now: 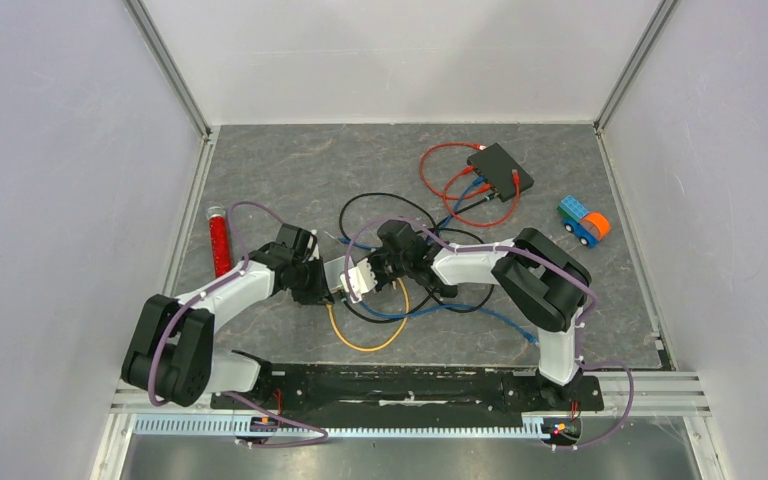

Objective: Insert the plug into the switch port
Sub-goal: Insert the power into the switch port.

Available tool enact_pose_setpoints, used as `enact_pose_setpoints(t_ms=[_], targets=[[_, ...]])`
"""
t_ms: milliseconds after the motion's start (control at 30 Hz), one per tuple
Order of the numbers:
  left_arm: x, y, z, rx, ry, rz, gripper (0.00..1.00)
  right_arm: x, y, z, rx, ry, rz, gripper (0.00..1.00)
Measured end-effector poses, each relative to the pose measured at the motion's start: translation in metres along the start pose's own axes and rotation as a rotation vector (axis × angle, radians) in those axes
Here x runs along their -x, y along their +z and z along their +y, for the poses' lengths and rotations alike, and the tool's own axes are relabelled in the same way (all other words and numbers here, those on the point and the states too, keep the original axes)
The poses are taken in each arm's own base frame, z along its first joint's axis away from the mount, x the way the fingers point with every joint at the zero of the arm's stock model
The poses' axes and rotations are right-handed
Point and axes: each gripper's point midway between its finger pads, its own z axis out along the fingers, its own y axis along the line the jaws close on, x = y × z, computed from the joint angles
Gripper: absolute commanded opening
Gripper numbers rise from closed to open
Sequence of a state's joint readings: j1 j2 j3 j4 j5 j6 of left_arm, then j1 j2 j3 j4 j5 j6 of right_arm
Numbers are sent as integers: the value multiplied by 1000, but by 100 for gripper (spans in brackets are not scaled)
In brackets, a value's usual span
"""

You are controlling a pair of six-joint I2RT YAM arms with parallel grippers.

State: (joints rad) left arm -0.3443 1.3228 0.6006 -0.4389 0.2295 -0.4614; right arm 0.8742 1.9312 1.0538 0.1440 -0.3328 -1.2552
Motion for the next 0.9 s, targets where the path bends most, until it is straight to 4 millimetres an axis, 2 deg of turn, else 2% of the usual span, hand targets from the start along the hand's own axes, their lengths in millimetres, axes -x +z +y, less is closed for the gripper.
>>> enact_pose_setpoints(t_ms=[200, 900], targets=[[0, 1, -2, -7, 5, 7, 8, -5, -1, 0, -13, 3, 10, 0], [0, 1, -2, -7, 5, 14, 6, -2, 0, 4, -43, 45, -24, 0]])
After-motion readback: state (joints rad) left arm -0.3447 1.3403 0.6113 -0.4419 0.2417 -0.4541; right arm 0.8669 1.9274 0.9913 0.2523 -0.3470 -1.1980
